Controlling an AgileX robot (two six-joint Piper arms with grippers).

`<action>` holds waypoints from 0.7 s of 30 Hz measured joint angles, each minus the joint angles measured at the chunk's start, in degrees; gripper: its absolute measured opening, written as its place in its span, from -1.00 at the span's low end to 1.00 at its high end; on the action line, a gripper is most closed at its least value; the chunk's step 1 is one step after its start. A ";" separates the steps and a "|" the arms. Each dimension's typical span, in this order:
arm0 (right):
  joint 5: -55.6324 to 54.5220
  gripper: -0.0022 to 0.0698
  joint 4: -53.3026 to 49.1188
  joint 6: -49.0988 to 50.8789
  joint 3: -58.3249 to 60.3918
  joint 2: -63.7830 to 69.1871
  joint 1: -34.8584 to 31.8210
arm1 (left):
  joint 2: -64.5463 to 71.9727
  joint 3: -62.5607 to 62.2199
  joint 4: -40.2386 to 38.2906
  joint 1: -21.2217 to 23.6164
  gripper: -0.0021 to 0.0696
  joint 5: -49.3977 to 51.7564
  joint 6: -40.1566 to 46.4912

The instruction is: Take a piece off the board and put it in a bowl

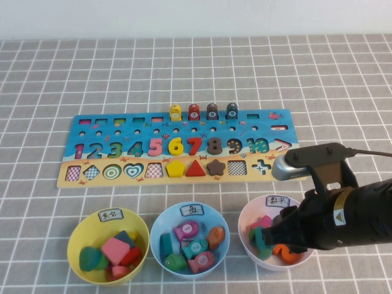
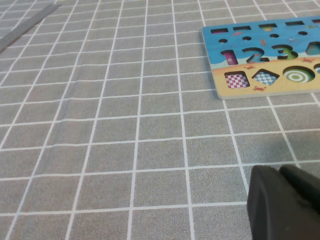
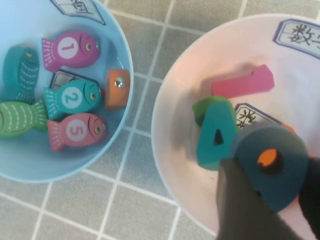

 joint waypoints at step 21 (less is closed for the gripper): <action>-1.50 -0.31 0.22 0.00 0.00 5.62 0.00 | 0.00 0.00 0.00 0.00 -0.95 0.00 0.00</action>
